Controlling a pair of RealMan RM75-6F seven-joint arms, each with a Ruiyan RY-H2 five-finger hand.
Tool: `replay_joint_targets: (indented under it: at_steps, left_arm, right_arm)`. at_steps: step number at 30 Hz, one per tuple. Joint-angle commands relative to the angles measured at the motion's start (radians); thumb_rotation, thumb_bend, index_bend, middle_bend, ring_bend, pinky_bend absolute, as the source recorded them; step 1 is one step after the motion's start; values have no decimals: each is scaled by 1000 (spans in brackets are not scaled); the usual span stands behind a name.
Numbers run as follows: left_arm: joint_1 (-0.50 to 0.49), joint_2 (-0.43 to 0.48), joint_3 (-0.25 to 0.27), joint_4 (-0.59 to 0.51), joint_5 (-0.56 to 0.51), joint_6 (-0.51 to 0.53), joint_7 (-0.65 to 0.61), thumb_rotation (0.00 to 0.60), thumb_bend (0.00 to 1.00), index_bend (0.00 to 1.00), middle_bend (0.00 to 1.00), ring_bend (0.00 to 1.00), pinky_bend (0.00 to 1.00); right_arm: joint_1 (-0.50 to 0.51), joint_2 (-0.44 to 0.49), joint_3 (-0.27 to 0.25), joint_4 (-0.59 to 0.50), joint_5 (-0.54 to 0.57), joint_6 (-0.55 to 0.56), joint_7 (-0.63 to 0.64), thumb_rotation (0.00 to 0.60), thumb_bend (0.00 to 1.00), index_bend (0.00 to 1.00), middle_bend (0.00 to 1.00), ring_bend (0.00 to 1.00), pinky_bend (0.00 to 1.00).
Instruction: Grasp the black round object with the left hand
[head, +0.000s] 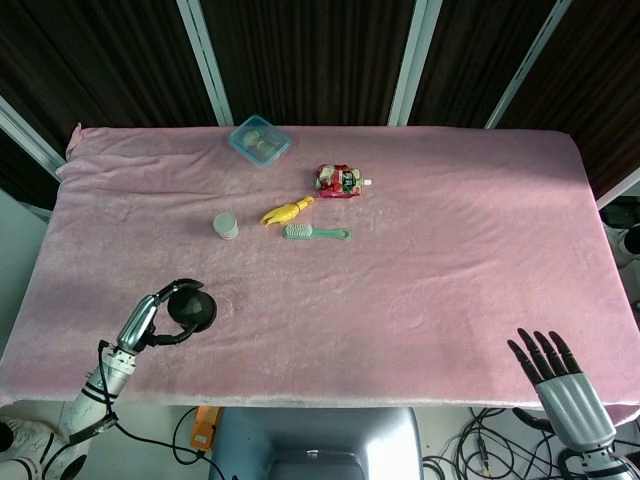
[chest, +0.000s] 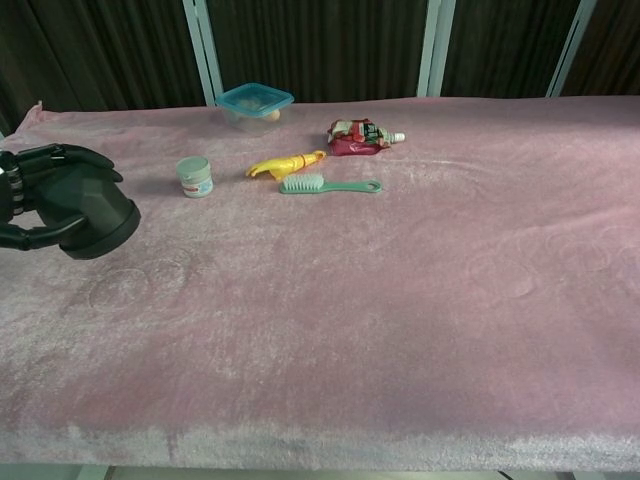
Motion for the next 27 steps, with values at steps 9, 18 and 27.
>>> replay_joint_targets:
  at_steps: [9,18,27]
  left_arm:
    - [23,-160,-77,256,-37,147,893,600,357,567,474,472,612]
    - [30,-66,-50,-67,-67,35,258,600,357,595,492,489,627]
    - [25,-108,-54,-45,-79,8,238,600,358,599,488,487,629]
  right_arm:
    - [0,-1,1,-4,4,-4,-5,600,101,0,0,0,103]
    - [0,1,2,-5,5,-3,-5,600,101,0,0,0,103]
    - [2,1,2,-7,8,-8,-8,600,101,0,0,0,104]
